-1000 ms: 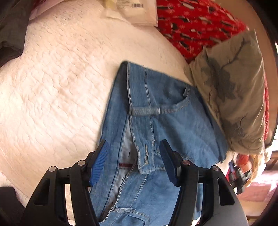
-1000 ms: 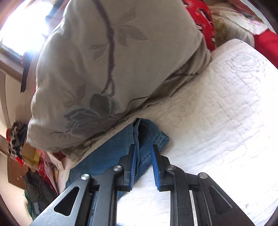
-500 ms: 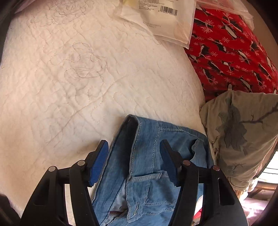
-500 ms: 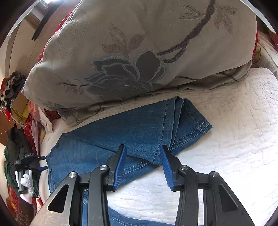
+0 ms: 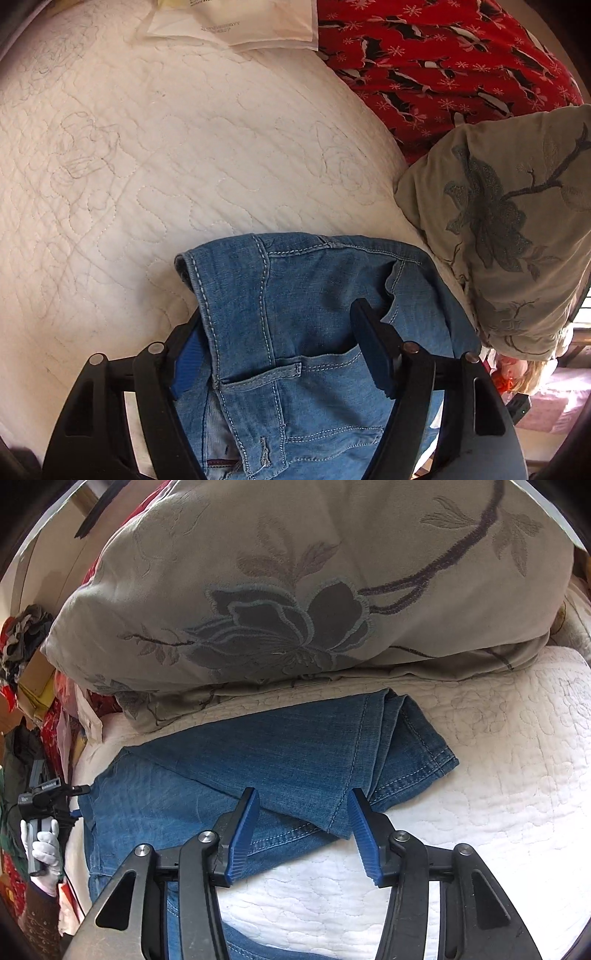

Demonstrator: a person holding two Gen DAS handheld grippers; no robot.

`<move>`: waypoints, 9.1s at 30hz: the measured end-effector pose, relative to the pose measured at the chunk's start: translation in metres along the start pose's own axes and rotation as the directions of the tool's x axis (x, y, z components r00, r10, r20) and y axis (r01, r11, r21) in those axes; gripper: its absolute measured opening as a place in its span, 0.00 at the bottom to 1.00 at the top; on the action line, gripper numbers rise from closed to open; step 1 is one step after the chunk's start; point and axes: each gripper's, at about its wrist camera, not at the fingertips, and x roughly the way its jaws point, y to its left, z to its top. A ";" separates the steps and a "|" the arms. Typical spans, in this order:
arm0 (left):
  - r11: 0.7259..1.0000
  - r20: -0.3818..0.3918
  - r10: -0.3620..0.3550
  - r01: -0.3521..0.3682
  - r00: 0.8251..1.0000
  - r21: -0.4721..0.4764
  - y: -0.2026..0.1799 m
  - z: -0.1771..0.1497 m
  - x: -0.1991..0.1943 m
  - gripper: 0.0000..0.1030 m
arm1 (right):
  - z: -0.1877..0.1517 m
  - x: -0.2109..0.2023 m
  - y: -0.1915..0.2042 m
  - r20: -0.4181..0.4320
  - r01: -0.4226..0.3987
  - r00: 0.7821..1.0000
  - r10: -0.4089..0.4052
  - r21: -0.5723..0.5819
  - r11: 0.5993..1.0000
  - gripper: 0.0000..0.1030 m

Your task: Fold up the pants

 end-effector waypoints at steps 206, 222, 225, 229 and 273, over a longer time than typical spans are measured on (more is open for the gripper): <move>0.818 -0.056 0.066 -0.022 0.996 0.574 -0.240 -0.300 -0.027 0.61 | -0.365 -0.175 -0.167 0.309 -0.382 0.924 0.225 0.712 0.589 0.55; 0.363 -0.250 0.386 0.104 0.888 0.926 -0.465 -0.364 0.155 0.61 | -0.357 -0.149 -0.165 0.377 -0.480 0.872 0.311 0.539 0.693 0.24; 0.285 -0.303 0.440 0.189 0.845 0.940 -0.477 -0.376 0.180 0.61 | -0.357 -0.148 -0.163 0.385 -0.486 0.867 0.315 0.520 0.702 0.24; 0.171 -0.304 0.509 0.252 0.805 0.953 -0.483 -0.392 0.203 0.61 | -0.364 -0.146 -0.163 0.397 -0.507 0.855 0.332 0.513 0.692 0.23; 0.471 -0.447 -0.027 0.405 0.894 0.783 -0.333 -0.314 0.020 0.17 | -0.275 -0.208 -0.035 0.343 -0.331 0.901 0.266 0.147 0.932 0.08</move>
